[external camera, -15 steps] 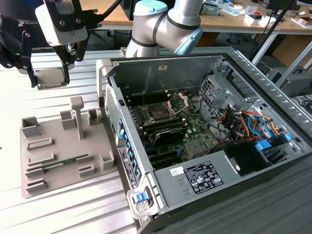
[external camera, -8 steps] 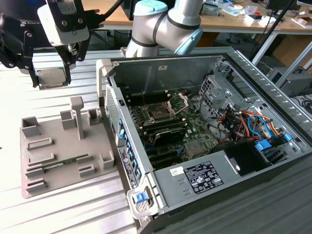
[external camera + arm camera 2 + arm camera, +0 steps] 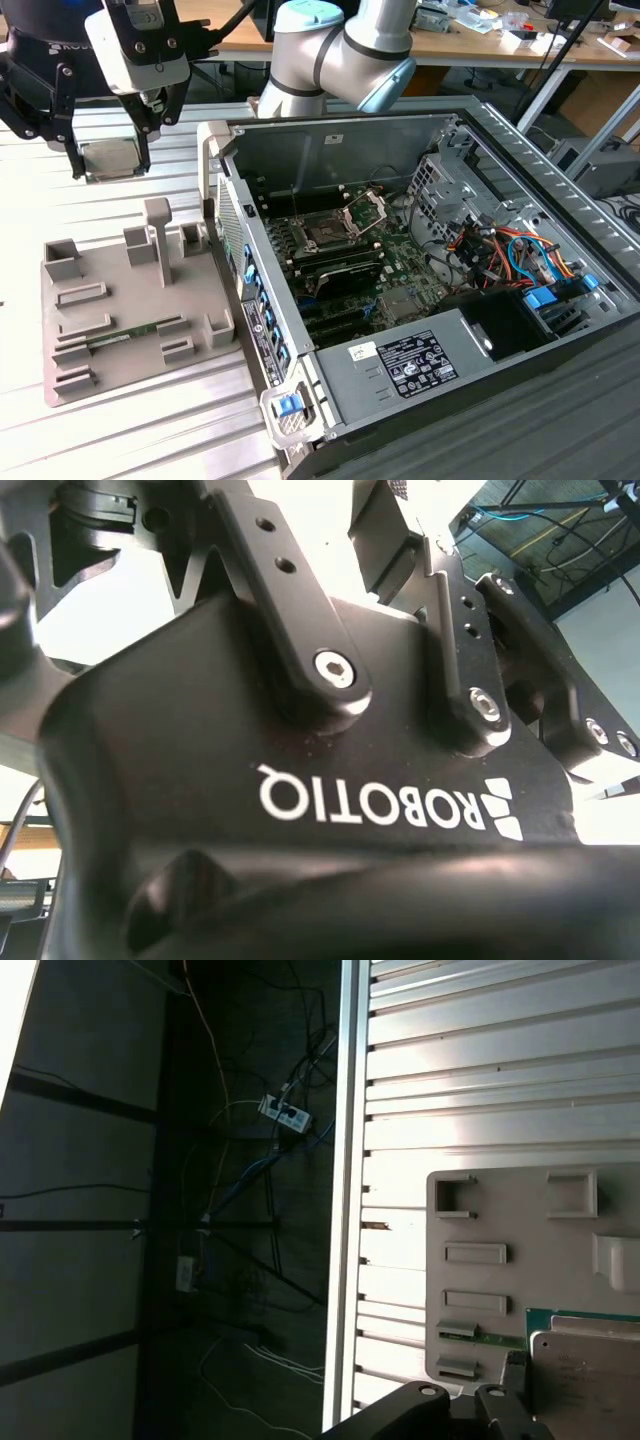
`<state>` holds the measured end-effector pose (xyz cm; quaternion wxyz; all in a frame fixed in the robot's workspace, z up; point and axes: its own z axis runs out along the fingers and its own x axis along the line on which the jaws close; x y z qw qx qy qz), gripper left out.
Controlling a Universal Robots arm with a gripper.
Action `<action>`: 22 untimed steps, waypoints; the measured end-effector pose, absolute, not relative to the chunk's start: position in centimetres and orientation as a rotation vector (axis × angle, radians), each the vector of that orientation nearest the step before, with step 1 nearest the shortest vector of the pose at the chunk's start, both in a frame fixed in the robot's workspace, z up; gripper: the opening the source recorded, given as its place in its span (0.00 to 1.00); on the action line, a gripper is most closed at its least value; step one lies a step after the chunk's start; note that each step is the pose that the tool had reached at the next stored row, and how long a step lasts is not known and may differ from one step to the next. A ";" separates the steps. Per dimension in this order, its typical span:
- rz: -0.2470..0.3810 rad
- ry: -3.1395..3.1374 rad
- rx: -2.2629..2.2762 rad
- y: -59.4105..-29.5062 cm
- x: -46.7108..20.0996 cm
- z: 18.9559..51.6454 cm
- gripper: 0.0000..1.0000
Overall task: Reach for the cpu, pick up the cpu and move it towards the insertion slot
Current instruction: 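Pick up the cpu and move it towards the insertion slot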
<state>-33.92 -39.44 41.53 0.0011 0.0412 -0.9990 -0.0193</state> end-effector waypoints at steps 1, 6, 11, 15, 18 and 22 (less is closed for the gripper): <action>-0.061 -3.136 0.129 -39.4 -33.9 41.5 0.55; -0.061 -3.136 0.129 -39.4 -33.8 41.5 0.55; -0.061 -3.136 0.129 -39.4 -33.6 41.5 0.55; -0.061 -3.136 0.129 -39.4 -33.5 41.5 0.55; -0.061 -3.136 0.129 -39.4 -33.5 41.5 0.55; -0.061 -3.136 0.129 -39.4 -33.4 41.5 0.55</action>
